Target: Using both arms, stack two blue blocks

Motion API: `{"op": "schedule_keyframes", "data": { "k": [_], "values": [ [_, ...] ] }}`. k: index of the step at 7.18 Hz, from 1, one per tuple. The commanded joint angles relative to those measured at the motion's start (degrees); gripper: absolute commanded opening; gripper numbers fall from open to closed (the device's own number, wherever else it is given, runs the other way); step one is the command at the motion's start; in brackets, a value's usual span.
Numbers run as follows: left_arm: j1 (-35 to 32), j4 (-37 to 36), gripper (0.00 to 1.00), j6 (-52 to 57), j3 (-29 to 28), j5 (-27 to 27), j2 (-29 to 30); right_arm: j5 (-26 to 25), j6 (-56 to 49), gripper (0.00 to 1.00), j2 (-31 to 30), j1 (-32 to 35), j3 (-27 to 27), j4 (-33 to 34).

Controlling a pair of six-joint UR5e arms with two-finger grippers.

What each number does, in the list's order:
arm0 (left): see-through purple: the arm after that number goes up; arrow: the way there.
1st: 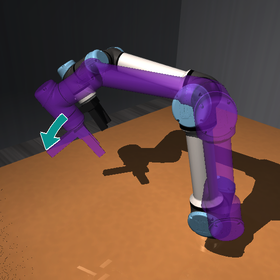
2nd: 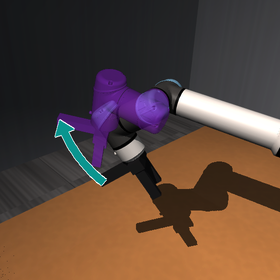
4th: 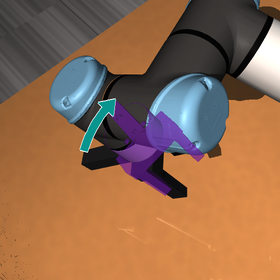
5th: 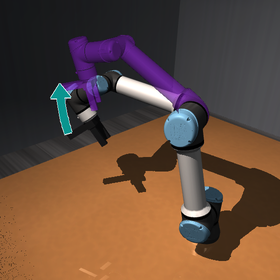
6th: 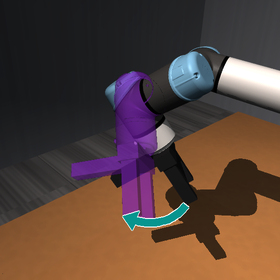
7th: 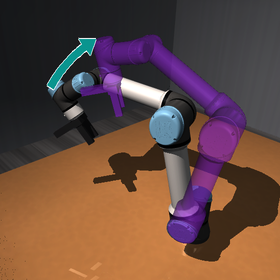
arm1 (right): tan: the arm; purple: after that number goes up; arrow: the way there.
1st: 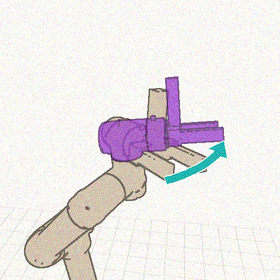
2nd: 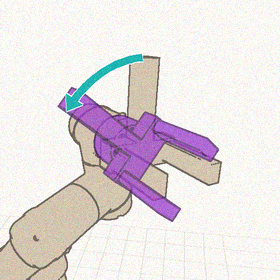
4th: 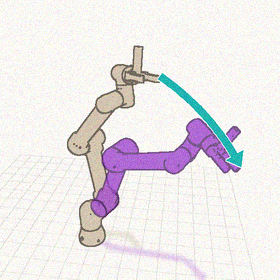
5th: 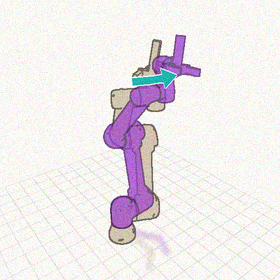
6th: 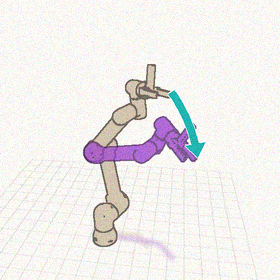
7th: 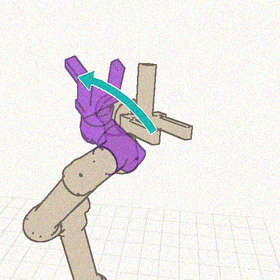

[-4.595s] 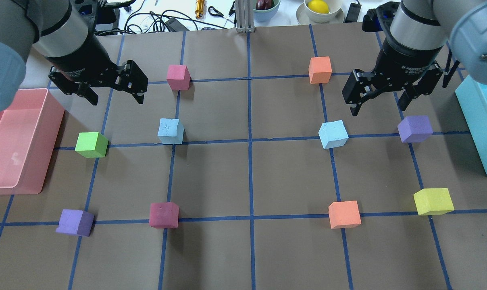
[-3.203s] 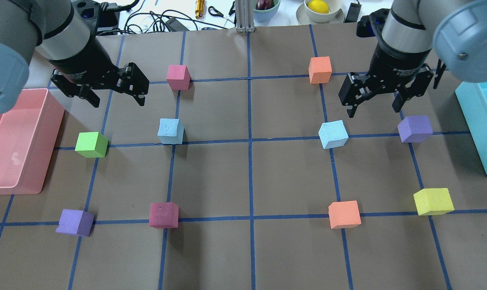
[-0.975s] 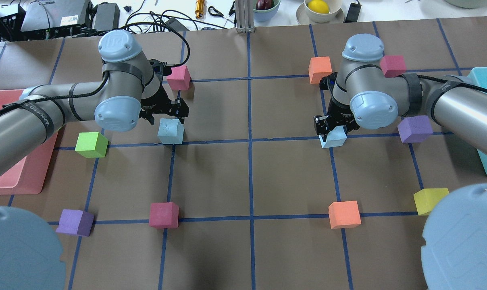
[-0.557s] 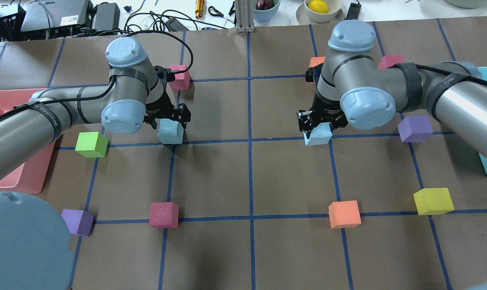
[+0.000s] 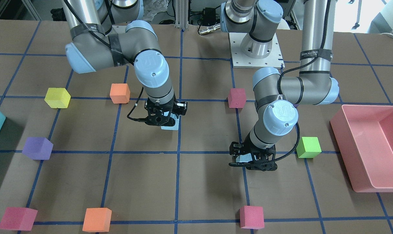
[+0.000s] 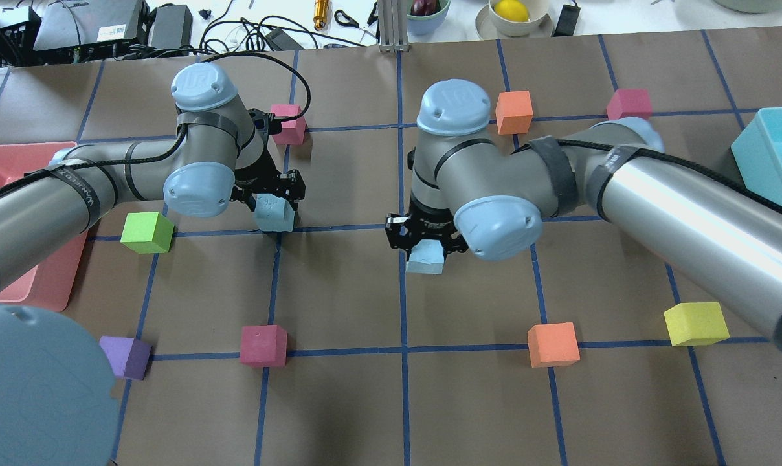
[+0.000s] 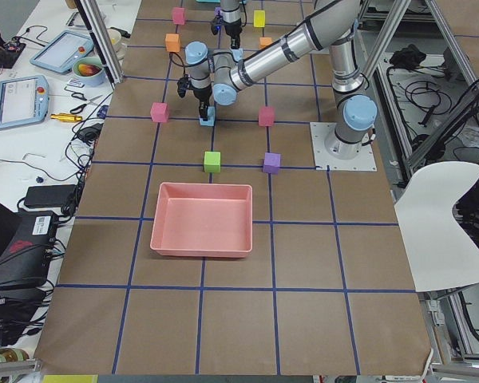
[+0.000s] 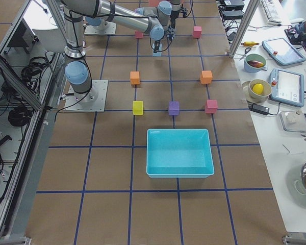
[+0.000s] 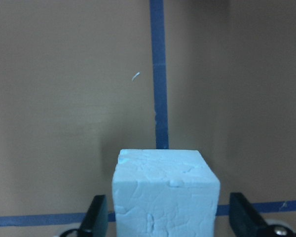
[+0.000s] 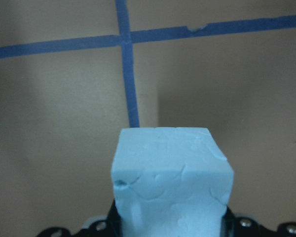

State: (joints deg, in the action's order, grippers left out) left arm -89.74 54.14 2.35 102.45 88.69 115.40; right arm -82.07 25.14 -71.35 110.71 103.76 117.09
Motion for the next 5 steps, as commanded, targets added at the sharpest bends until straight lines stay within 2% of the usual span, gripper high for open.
{"op": "schedule_keyframes", "data": {
  "k": [1,2,3,4,5],
  "values": [
    [0.0,0.0,0.37,0.1,0.0,0.0,-0.1,0.3,3.6,0.00,3.0,2.4,0.2,4.8],
    [0.0,0.0,0.29,0.0,-0.1,0.0,-0.1,0.1,3.6,0.00,3.1,2.4,0.3,4.6],
    [0.0,0.1,0.08,0.0,-0.6,-0.1,-0.3,0.2,3.6,0.00,3.1,2.4,0.4,4.5],
    [0.0,0.3,0.01,-0.1,-0.6,-0.1,-0.8,0.1,3.7,0.27,3.1,2.4,0.7,3.9],
    [-0.1,0.8,0.01,-0.1,-0.7,0.0,-1.9,0.1,3.7,0.41,3.1,2.4,2.1,4.4]
  ]
}}
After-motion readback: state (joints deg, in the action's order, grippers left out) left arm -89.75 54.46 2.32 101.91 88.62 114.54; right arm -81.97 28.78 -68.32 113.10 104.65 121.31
